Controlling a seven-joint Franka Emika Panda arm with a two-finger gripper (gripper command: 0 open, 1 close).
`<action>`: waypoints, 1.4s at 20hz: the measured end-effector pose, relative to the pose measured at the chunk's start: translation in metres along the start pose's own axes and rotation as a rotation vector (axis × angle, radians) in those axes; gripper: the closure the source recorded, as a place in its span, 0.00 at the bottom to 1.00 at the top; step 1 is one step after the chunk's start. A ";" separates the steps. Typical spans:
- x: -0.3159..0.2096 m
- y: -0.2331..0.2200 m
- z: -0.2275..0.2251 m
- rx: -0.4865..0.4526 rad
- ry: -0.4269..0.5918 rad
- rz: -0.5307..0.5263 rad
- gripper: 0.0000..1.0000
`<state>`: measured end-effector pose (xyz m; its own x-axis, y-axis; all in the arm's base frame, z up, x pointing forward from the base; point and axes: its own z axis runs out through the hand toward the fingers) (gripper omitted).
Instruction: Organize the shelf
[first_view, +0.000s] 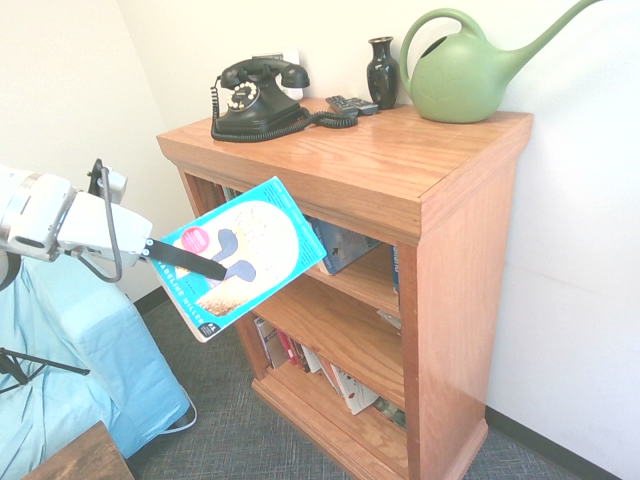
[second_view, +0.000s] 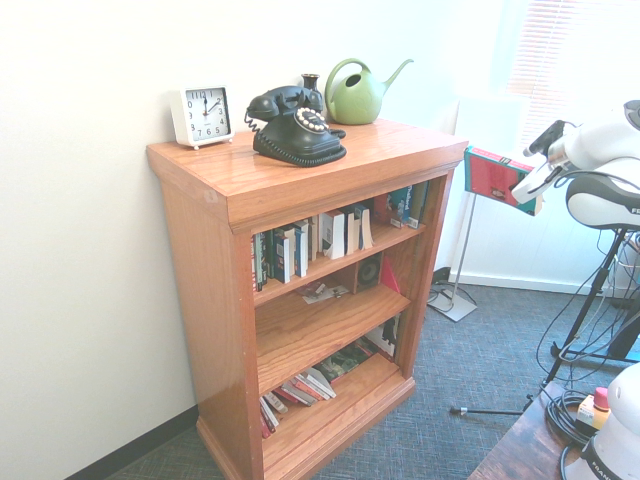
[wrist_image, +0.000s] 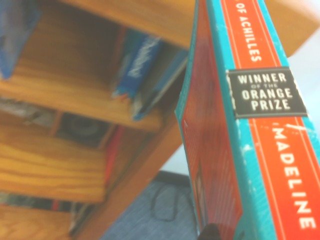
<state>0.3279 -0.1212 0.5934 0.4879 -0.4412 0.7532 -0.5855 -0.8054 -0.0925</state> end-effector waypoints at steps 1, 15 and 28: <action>-0.009 -0.005 0.007 0.007 -0.016 0.001 1.00; -0.067 -0.061 0.128 0.082 -0.093 -0.030 1.00; -0.069 -0.103 0.195 0.128 -0.077 -0.007 1.00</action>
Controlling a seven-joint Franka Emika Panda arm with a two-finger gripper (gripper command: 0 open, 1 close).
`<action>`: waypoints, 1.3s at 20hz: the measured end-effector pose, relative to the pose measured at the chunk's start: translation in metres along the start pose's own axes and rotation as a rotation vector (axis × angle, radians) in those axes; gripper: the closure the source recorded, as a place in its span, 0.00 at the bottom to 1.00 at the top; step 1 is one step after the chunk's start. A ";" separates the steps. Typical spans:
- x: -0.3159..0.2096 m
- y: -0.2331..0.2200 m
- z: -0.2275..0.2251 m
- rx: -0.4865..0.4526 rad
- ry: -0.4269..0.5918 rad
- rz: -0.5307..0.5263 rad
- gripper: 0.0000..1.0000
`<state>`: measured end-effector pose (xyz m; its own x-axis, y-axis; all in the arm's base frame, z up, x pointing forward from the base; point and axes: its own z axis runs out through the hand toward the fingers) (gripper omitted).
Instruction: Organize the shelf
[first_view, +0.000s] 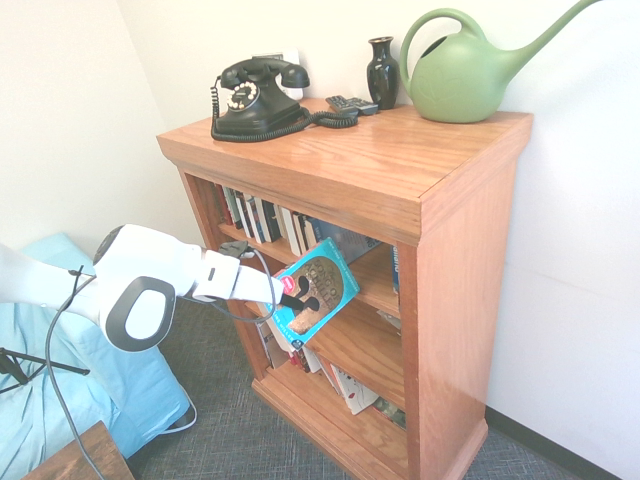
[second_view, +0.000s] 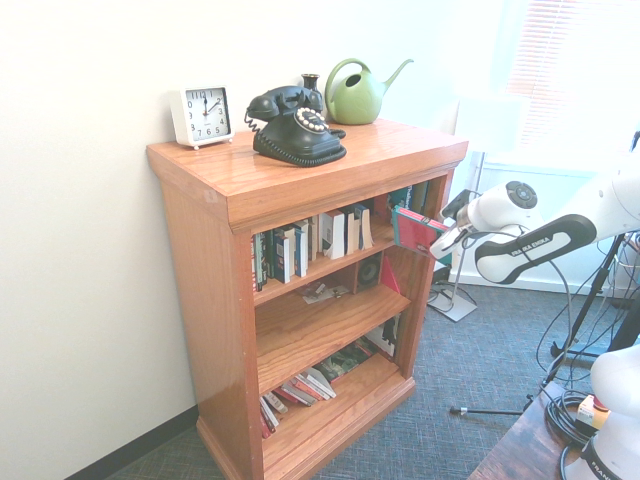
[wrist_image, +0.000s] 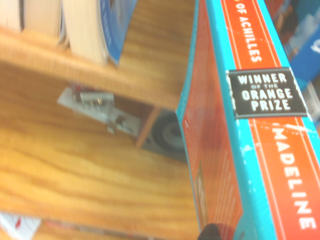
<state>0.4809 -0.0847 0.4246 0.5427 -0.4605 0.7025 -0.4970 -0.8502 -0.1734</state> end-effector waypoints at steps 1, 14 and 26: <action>0.001 -0.005 0.004 0.010 -0.001 0.003 1.00; 0.006 -0.040 0.024 0.045 -0.006 0.031 1.00; 0.011 -0.056 0.045 0.034 -0.009 0.033 1.00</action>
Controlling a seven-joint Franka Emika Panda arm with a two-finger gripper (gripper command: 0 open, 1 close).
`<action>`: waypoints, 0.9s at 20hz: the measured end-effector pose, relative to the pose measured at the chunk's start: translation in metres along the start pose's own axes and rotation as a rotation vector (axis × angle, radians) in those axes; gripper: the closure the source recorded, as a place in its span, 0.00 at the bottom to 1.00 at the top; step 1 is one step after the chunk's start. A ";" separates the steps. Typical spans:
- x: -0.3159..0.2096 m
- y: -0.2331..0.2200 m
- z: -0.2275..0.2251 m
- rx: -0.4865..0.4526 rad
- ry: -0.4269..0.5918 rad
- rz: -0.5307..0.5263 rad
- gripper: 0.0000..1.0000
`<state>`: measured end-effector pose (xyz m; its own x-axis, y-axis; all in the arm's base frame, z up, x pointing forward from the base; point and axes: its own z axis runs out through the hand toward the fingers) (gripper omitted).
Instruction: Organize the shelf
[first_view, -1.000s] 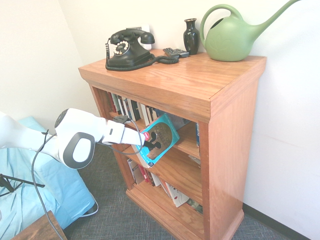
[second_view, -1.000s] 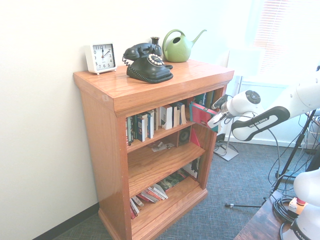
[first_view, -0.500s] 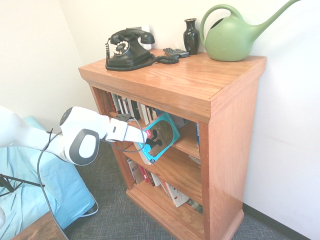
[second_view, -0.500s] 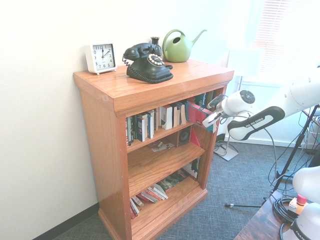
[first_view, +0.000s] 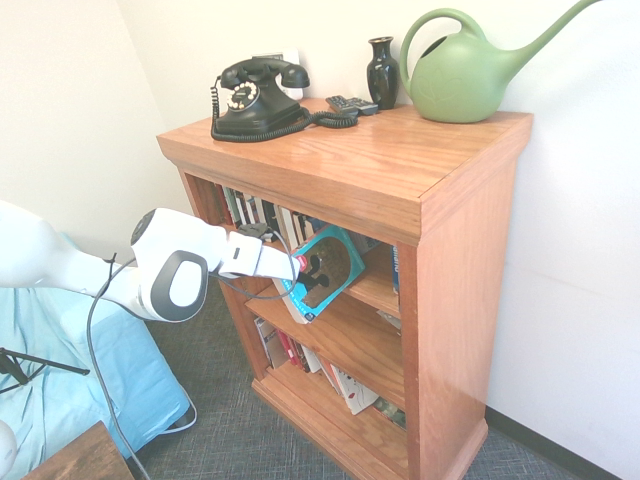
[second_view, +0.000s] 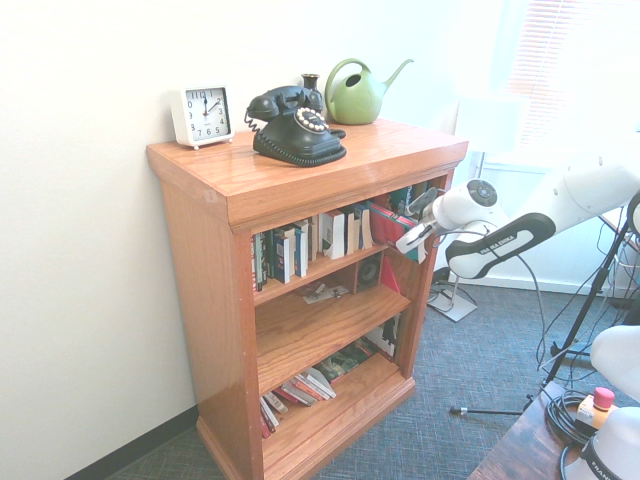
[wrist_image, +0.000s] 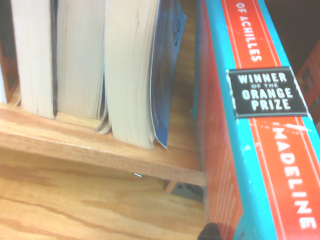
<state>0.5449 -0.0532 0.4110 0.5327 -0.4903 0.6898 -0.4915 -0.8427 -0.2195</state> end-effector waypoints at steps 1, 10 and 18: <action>0.000 -0.001 0.002 0.000 -0.001 0.005 1.00; -0.007 -0.005 0.026 -0.013 -0.003 0.015 1.00; 0.020 -0.027 0.025 0.026 0.035 0.043 1.00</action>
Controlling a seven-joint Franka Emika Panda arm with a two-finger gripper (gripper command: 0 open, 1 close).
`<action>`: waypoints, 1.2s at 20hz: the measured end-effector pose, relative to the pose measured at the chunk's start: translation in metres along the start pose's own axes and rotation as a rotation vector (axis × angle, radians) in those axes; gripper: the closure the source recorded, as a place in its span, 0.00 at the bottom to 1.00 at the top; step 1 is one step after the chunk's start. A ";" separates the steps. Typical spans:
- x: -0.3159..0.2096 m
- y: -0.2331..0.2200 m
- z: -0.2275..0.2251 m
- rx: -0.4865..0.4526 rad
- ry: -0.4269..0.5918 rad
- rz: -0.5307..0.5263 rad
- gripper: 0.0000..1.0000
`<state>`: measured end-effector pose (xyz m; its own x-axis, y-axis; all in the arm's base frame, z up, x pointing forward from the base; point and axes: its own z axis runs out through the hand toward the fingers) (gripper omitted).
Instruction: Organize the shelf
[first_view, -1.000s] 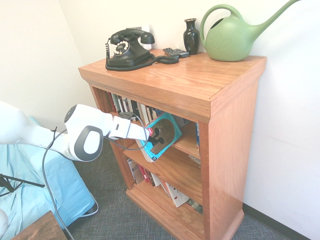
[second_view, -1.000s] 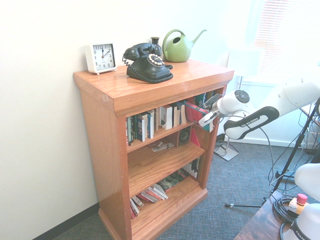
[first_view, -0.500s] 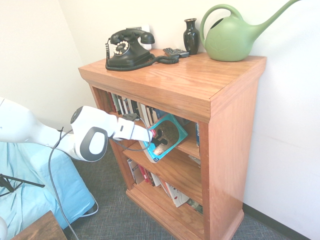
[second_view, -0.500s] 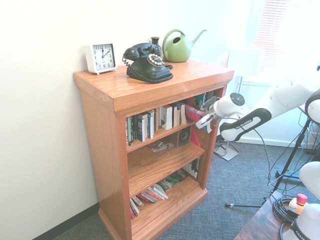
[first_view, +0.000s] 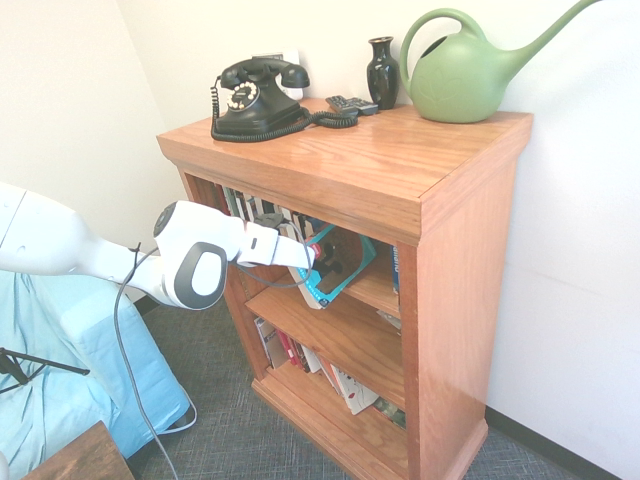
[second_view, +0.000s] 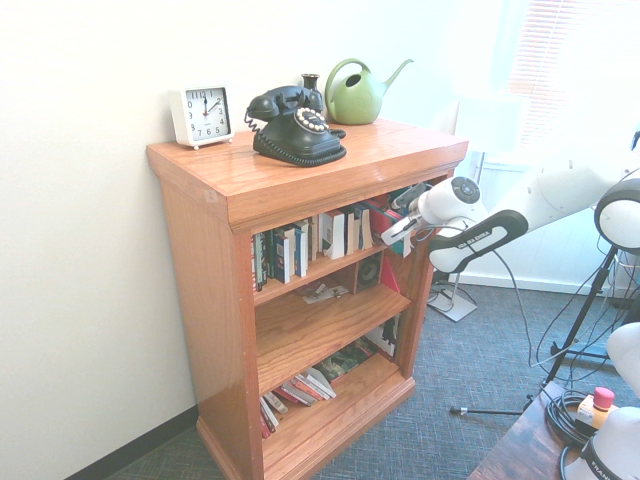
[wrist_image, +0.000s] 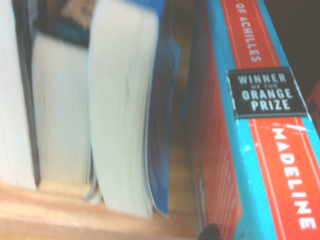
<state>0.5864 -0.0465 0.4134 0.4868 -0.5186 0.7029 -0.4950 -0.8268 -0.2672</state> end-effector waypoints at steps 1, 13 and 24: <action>0.002 -0.002 0.000 0.004 0.002 0.004 1.00; 0.011 -0.024 -0.016 0.061 -0.075 0.116 1.00; 0.027 -0.017 0.000 0.043 -0.092 0.098 1.00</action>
<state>0.6084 -0.0462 0.4368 0.5028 -0.6131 0.6093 -0.5126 -0.7791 -0.3609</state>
